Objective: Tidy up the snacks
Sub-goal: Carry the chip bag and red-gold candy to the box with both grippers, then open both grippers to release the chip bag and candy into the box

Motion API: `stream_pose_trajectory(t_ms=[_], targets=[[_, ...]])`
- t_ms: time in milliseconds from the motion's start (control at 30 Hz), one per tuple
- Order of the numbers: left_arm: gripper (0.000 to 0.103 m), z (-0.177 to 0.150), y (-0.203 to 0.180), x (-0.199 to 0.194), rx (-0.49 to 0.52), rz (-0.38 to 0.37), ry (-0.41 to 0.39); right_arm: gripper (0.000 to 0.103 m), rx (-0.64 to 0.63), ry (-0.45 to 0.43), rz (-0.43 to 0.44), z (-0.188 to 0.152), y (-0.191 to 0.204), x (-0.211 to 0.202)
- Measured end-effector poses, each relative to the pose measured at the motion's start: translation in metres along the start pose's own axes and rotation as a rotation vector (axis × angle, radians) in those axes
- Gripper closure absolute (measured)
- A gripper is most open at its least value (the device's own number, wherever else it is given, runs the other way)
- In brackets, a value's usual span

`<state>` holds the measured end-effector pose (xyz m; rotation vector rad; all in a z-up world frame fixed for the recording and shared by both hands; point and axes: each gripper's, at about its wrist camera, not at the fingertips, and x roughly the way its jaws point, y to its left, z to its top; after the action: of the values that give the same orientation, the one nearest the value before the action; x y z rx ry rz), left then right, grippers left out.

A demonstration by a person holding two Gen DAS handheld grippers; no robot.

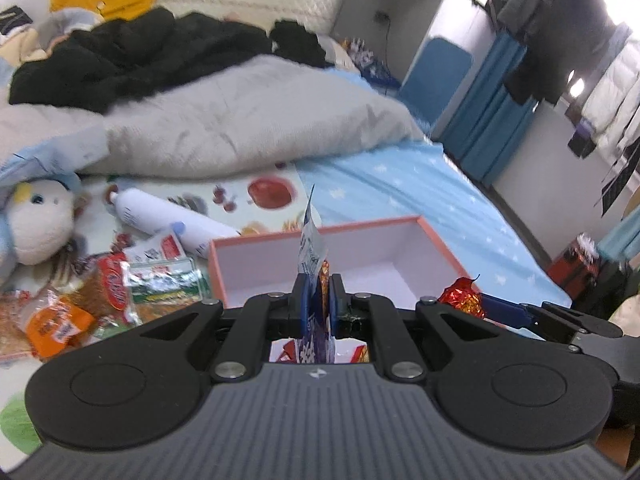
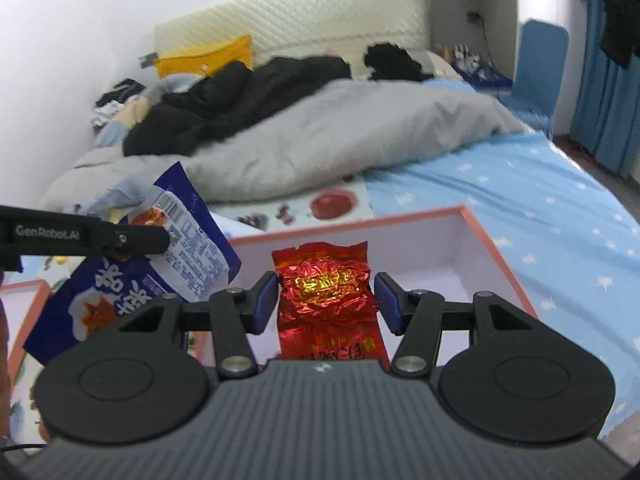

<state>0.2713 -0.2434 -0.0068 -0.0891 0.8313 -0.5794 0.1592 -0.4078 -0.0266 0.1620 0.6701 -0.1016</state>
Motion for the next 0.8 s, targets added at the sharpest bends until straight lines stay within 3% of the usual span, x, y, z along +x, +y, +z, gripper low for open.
stream_pose_trajectory(t_ms=[333,567,633,667,700,800], targets=[[0.091,-0.003,-0.013,0.083,0.026,0.006,0.126,0.046,0.025,0.115,-0.022,-0.023,-0.029,0.056],[0.091,-0.003,-0.01,0.095,0.038,0.013,0.14,0.046,0.046,0.161,-0.021,-0.032,-0.039,0.069],[0.091,-0.003,-0.006,0.092,0.033,0.018,0.137,0.033,0.048,0.177,-0.02,-0.031,-0.041,0.073],[0.091,-0.002,-0.005,0.09,0.028,0.02,0.134,0.017,0.049,0.181,-0.02,-0.031,-0.041,0.073],[0.091,-0.002,-0.003,0.087,0.026,0.025,0.129,0.01,0.05,0.177,-0.019,-0.03,-0.04,0.072],[0.091,0.0,0.001,0.073,0.017,0.031,0.114,0.01,0.055,0.171,-0.012,-0.025,-0.037,0.067]])
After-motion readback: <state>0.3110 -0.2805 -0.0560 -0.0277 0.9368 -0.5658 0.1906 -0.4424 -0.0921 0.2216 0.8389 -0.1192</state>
